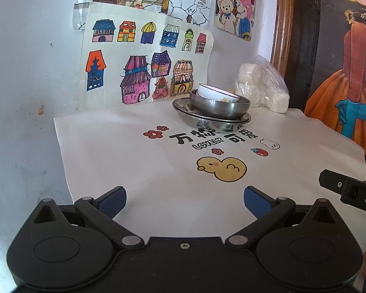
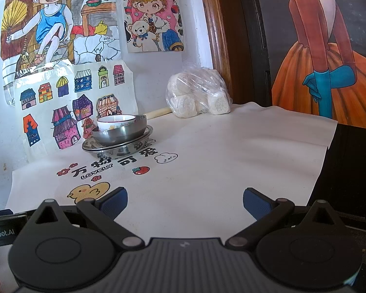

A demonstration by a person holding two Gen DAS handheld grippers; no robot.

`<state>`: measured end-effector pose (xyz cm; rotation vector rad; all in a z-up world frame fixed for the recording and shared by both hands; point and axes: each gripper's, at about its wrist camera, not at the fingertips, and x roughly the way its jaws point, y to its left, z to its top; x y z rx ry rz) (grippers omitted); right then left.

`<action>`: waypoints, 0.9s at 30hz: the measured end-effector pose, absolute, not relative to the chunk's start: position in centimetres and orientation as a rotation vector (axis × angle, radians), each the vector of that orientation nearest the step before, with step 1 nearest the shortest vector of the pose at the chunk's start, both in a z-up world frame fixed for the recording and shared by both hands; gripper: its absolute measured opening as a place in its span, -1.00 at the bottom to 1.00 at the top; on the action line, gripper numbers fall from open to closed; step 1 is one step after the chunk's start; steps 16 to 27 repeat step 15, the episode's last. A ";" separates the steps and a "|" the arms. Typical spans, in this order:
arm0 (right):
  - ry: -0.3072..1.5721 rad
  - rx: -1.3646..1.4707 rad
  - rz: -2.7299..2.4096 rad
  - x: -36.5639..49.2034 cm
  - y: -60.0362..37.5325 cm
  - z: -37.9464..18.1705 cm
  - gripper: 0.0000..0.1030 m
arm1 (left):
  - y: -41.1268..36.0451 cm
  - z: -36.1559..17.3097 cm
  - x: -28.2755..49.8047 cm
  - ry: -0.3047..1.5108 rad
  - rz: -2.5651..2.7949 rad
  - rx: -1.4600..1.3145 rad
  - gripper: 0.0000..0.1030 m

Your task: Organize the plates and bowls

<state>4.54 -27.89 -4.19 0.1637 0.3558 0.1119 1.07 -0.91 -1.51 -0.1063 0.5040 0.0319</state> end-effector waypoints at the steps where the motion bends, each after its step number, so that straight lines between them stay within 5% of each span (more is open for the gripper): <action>1: 0.356 0.164 0.112 4.6 -27.9 -4.2 1.00 | -0.9 -1.5 1.1 0.504 0.032 -0.106 0.98; 27: 0.357 0.164 0.112 4.5 -27.9 -4.2 1.00 | -1.0 -1.7 1.2 0.508 0.034 -0.101 0.98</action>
